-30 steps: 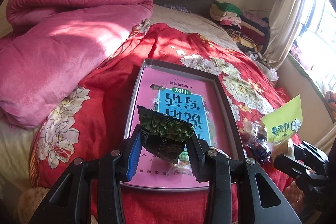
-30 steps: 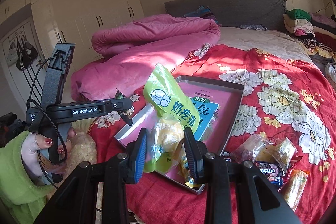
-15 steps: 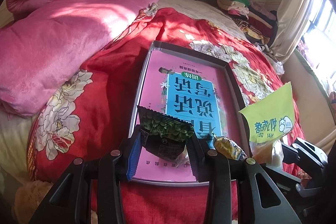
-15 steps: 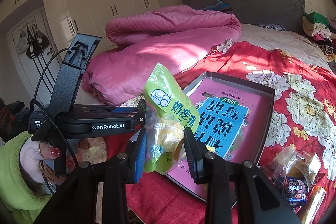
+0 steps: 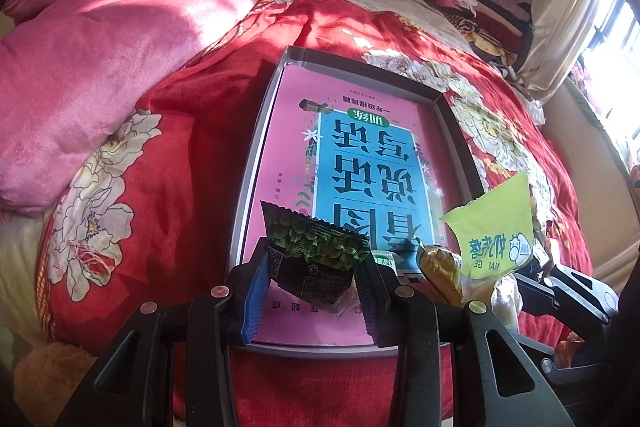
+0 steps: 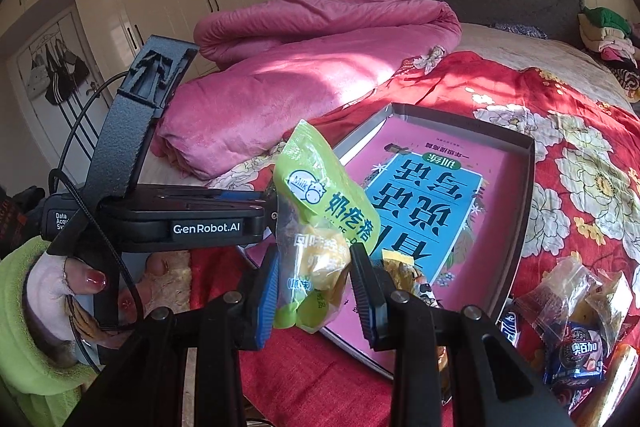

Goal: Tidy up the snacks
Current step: 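Lower the pea bag into the tray with the left gripper while the right lowers the milk-candy bag beside it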

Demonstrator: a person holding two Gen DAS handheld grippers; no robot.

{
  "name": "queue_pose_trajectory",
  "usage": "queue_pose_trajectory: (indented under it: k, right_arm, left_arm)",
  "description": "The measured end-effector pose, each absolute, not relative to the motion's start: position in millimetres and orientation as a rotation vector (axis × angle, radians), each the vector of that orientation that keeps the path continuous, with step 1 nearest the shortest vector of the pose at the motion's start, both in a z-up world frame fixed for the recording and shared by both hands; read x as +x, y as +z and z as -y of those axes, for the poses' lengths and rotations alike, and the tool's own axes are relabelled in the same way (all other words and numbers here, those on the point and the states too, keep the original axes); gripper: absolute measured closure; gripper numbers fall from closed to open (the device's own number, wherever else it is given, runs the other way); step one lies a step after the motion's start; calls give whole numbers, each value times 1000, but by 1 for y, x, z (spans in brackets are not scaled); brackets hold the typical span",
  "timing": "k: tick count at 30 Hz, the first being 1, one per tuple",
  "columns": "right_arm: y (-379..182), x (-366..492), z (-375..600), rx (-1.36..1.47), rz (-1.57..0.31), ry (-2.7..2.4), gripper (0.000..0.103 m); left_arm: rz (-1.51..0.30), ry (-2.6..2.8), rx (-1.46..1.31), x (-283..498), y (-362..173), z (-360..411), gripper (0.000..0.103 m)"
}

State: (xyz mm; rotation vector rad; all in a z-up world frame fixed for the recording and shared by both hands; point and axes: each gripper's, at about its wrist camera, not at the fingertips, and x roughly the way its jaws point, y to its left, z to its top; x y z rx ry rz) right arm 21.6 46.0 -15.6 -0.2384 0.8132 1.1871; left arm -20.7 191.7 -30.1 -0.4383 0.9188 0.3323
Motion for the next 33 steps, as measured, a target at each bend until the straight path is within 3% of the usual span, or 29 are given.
queue_pose_trajectory:
  k: [33]
  right_arm:
    - [-54,43,-34,-296,-898,1044,69]
  left_arm:
    - [-1007,297,-331,-8,-42,-173,62]
